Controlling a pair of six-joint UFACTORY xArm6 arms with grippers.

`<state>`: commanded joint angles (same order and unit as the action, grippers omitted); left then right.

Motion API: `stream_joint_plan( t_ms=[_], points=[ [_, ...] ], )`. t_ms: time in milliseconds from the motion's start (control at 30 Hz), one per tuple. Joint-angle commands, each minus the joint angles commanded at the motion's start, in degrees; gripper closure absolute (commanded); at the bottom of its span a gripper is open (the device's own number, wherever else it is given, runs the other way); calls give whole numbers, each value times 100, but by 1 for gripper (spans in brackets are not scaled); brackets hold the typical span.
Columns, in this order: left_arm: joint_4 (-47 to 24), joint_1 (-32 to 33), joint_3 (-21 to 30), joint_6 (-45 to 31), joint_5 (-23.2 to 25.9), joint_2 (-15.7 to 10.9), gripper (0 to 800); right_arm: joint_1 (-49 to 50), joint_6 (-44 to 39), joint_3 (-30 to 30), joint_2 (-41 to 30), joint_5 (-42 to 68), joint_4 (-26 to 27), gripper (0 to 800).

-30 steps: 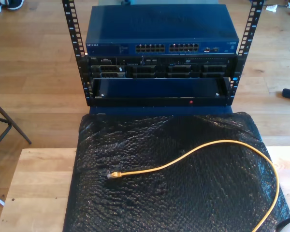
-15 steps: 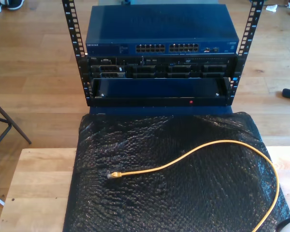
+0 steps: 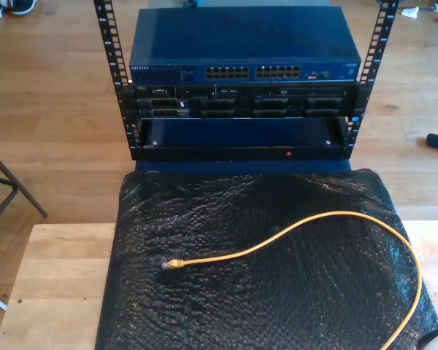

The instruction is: Grab the cable and plug it in

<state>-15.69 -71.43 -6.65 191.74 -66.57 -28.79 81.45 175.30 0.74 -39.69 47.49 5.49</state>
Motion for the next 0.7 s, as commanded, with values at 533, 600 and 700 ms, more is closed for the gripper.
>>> stream_joint_plan(
  t_ms=[533, 600, 700],
  points=[
    [44, 0, -334, 26, -510, -44, 0, 9, -26, -686, -18, 1073, -132, 2],
    [167, 0, -448, 26, -668, -79, 0, 9, -26, -835, -35, 1284, -246, 2],
    [396, 9, -633, 18, -923, -97, 0, 9, -35, -1134, -35, 1644, -484, 2]
  ],
)
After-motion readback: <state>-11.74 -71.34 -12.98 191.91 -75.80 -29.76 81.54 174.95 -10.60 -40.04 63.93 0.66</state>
